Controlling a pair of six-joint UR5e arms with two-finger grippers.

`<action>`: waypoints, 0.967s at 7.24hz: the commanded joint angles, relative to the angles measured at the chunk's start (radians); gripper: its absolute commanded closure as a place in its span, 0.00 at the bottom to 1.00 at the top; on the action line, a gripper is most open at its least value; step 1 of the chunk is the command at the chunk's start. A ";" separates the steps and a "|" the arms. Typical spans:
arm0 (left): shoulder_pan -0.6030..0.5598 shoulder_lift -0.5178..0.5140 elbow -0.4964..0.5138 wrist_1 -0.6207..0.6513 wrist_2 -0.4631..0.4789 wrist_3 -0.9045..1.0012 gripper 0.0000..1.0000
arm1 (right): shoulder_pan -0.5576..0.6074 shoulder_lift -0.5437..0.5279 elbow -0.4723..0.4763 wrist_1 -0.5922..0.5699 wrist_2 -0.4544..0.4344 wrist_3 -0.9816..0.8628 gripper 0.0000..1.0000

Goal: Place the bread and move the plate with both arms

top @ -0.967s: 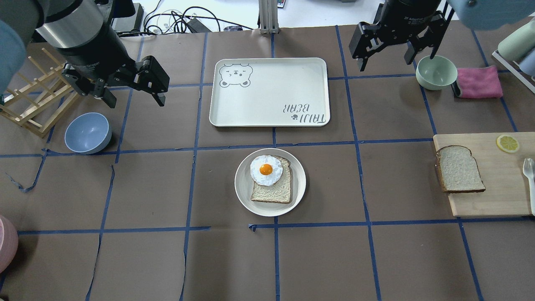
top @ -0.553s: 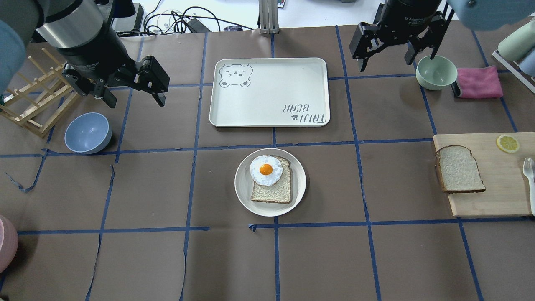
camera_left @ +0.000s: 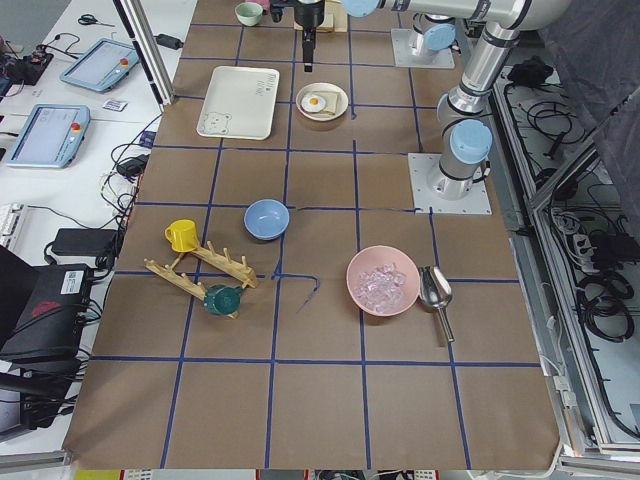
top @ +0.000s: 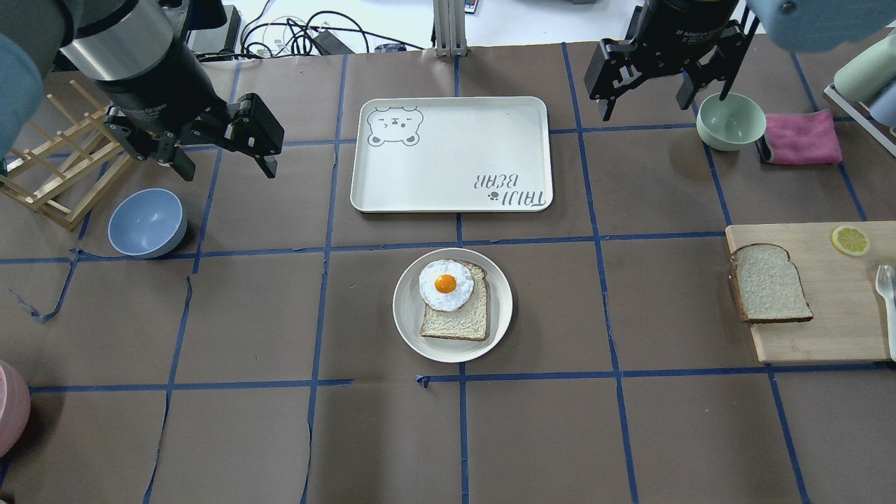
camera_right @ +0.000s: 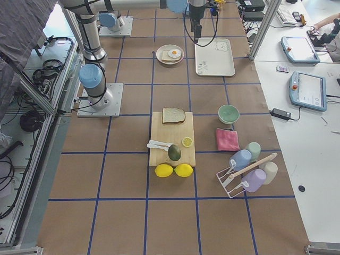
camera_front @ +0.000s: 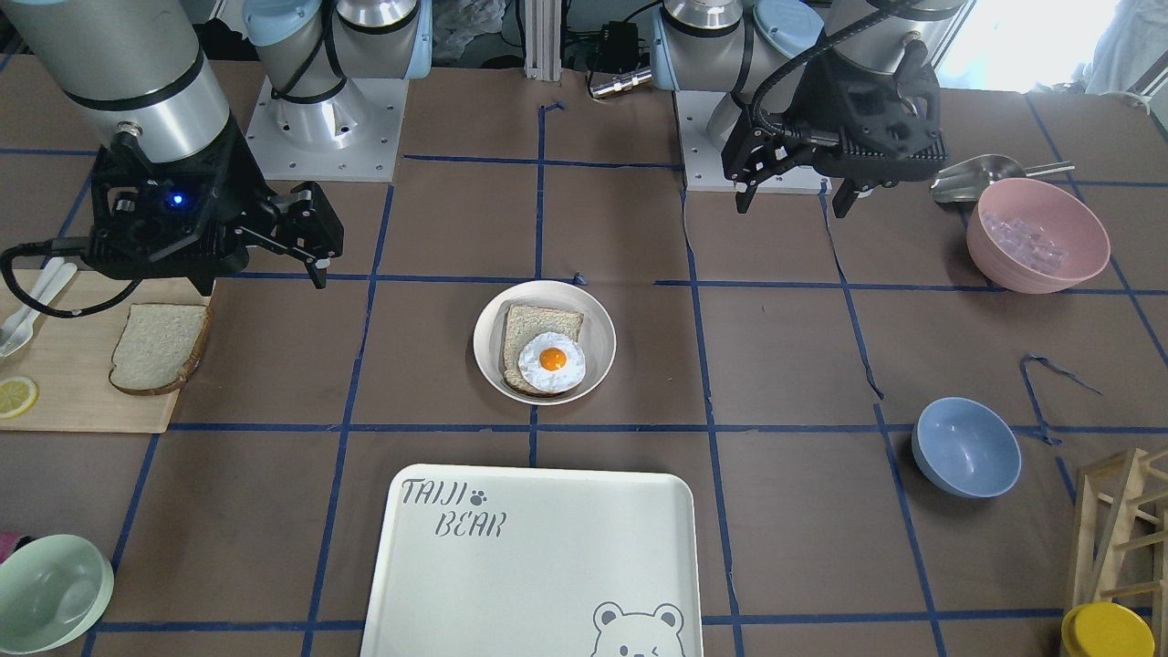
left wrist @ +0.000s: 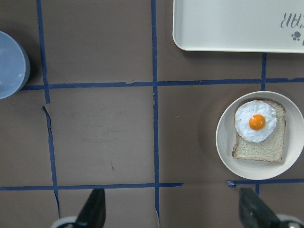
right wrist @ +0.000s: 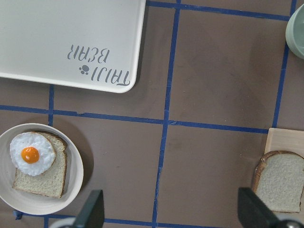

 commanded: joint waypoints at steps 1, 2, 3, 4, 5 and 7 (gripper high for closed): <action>0.000 0.000 0.000 0.000 0.000 0.000 0.00 | 0.000 0.000 0.000 0.000 0.001 0.000 0.00; 0.000 0.000 0.000 0.000 0.000 0.000 0.00 | -0.001 0.001 0.003 0.001 0.001 0.000 0.00; 0.000 0.000 0.000 0.000 0.000 0.000 0.00 | -0.006 0.003 0.015 0.001 0.002 0.000 0.00; 0.000 0.000 0.000 0.000 0.000 0.000 0.00 | -0.027 0.004 0.049 0.001 -0.001 0.002 0.00; 0.000 0.000 0.000 0.000 0.000 0.000 0.00 | -0.068 0.004 0.122 0.018 -0.036 -0.003 0.00; 0.000 0.000 0.002 0.000 0.000 0.000 0.00 | -0.138 -0.002 0.318 0.012 -0.253 0.008 0.00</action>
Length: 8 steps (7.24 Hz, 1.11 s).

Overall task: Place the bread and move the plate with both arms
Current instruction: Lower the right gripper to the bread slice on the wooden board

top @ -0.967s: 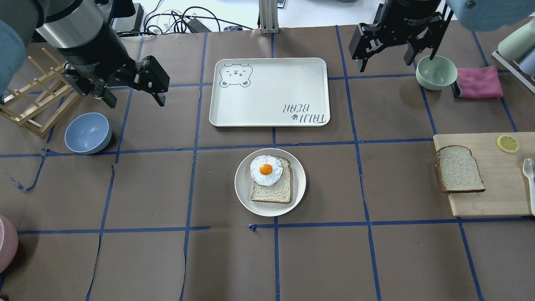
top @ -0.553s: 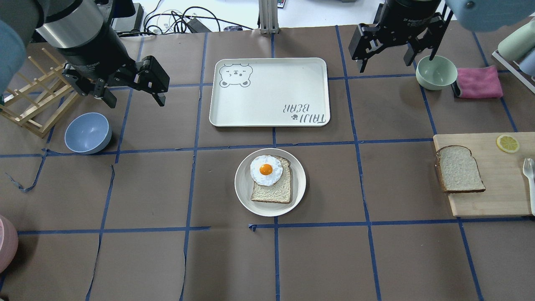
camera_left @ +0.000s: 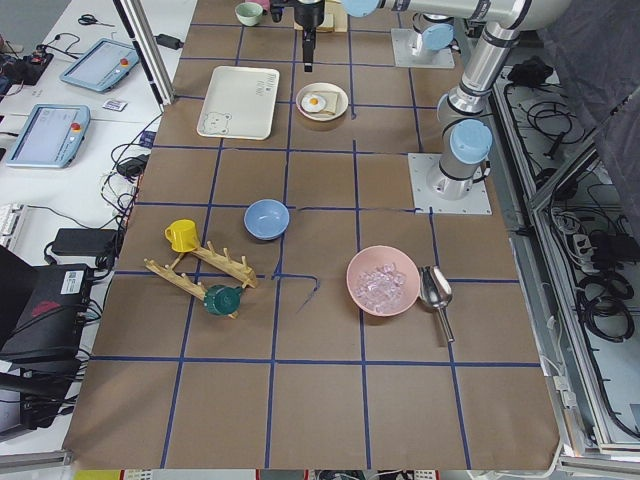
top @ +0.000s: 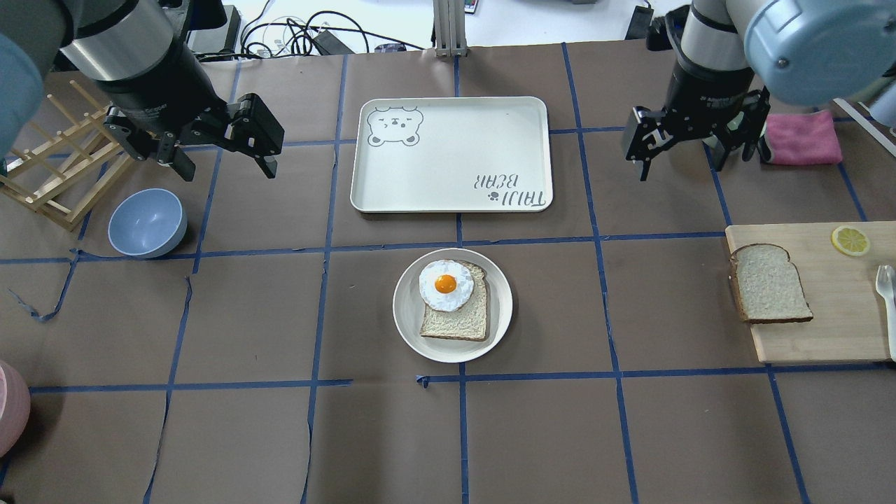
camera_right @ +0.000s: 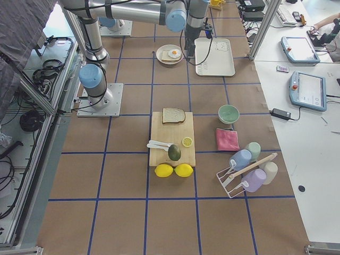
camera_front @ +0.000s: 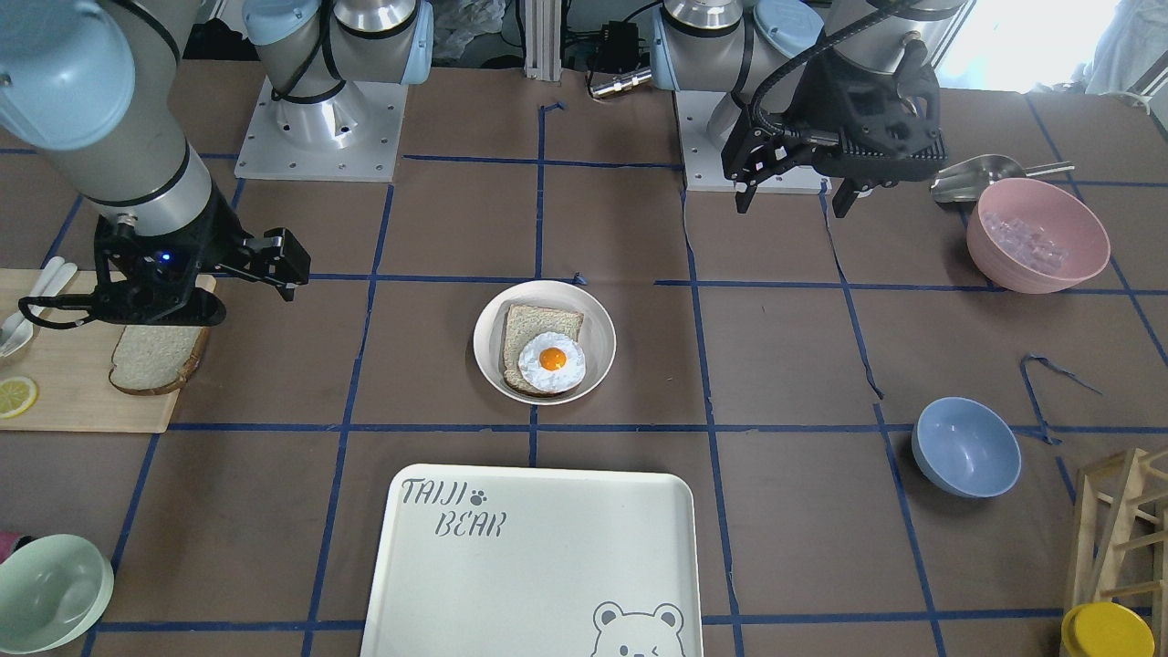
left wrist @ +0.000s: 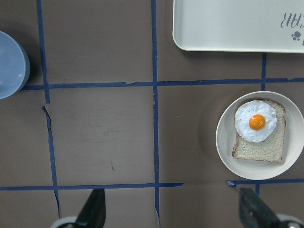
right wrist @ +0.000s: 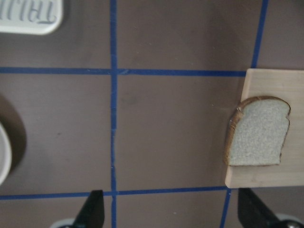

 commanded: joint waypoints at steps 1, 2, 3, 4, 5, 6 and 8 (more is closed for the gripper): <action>0.000 0.000 0.001 0.000 0.000 0.000 0.00 | -0.074 -0.002 0.165 -0.023 -0.170 0.019 0.00; 0.000 0.000 0.000 0.000 0.000 0.000 0.00 | -0.122 0.004 0.226 -0.084 -0.182 0.019 0.01; 0.000 0.000 0.000 0.000 0.000 0.000 0.00 | -0.181 0.010 0.341 -0.237 -0.177 0.016 0.01; 0.000 0.000 0.000 0.000 0.001 0.000 0.00 | -0.220 0.007 0.485 -0.468 -0.176 0.004 0.00; 0.000 0.000 0.000 0.000 0.001 0.000 0.00 | -0.226 0.008 0.593 -0.660 -0.179 -0.032 0.00; 0.000 0.000 0.000 0.000 0.000 0.000 0.00 | -0.226 0.010 0.626 -0.738 -0.182 -0.077 0.00; 0.000 0.000 0.000 0.000 0.001 0.000 0.00 | -0.225 0.037 0.626 -0.784 -0.265 -0.079 0.00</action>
